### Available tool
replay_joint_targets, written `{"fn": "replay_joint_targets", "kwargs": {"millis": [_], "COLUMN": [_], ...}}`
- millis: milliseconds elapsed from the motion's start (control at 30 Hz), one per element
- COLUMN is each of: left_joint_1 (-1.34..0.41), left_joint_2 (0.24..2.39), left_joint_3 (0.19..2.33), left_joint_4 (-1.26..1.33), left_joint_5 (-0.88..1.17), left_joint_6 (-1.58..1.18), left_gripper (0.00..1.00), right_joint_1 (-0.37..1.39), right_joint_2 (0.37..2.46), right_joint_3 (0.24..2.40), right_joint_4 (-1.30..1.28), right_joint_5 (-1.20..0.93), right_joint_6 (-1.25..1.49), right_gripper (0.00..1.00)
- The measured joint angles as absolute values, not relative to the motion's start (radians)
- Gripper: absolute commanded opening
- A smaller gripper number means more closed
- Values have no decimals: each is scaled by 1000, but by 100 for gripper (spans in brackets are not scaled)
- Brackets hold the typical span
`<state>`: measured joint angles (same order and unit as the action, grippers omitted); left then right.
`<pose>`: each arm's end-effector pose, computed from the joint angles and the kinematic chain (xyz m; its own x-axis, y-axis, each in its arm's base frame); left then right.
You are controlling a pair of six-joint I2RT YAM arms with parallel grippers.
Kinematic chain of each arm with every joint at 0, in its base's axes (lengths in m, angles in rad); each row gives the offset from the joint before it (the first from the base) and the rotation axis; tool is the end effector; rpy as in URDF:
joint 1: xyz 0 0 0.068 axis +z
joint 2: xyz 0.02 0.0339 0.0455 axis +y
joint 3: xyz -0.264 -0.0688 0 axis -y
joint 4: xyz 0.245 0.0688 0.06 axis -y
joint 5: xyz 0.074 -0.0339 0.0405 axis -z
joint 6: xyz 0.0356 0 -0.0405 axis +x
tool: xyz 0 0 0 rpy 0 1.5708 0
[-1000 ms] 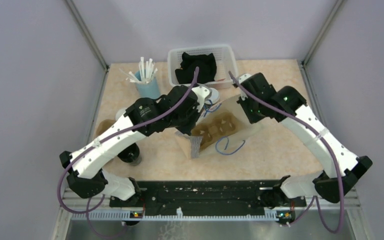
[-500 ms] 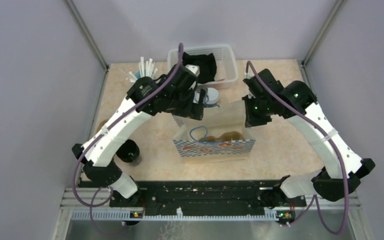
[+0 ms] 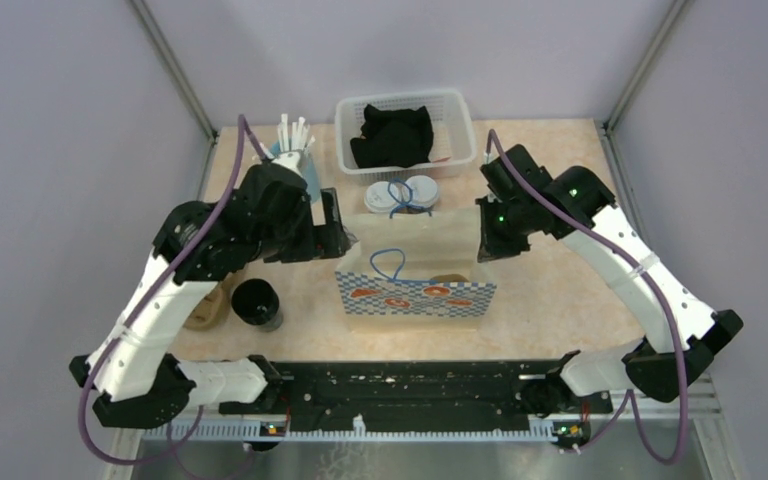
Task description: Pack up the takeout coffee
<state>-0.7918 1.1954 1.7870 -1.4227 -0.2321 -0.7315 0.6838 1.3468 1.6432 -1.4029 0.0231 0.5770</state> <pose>0.1227 -0.1126 0.4653 -0.7760 -0.1392 -0.6151 0.0876 0.9420 -0.3238 0.1767 0.1429 0.4019 -0.9211 -0.0471 -0.3866 -0.1445 0.9631 0.2270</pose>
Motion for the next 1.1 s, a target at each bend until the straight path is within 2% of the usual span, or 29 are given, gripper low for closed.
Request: {"fn": "replay_joint_targets", "kwargs": {"millis": [233, 333, 400, 467, 633, 667, 700, 767, 900, 933, 1000, 1100], "left_joint_1": [-792, -792, -791, -791, -786, -782, -776, -761, -720, -707, -678, -630], "left_joint_2": [1418, 1475, 1480, 1479, 1476, 1470, 1460, 1435, 1371, 1351, 1311, 1252], "left_joint_3": [1825, 1795, 1778, 1776, 1773, 1763, 1750, 1726, 1697, 1689, 1670, 1635], "left_joint_4": [-1409, -1407, -1406, -1407, -1410, -1409, -1409, -1412, -1415, -1415, -1416, -1417], "left_joint_5": [-226, -228, -233, -243, -293, -306, -316, -337, -392, -404, -425, -440], "left_joint_6": [-723, -719, -713, -705, -692, -689, -686, -682, -666, -660, -652, -640], "left_gripper": [87, 78, 67, 52, 26, 14, 7, 5, 4, 4, 2, 0], "right_joint_1": [684, 684, 684, 684, 684, 684, 684, 684, 684, 684, 684, 677], "right_joint_2": [1347, 1347, 1347, 1347, 1347, 1348, 1349, 1354, 1374, 1380, 1385, 1391], "right_joint_3": [1643, 1643, 1643, 1643, 1644, 1644, 1644, 1645, 1673, 1692, 1732, 1824], "right_joint_4": [-1379, -1375, -1374, -1371, -1351, -1345, -1335, -1314, -1282, -1270, -1245, -1216], "right_joint_5": [20, 20, 21, 20, 15, 13, 5, -14, -47, -56, -66, -75], "right_joint_6": [577, 578, 580, 582, 588, 588, 588, 587, 565, 546, 521, 472], "right_gripper": [0, 0, 0, 0, 0, 0, 0, 8, 45, 52, 60, 64]}}
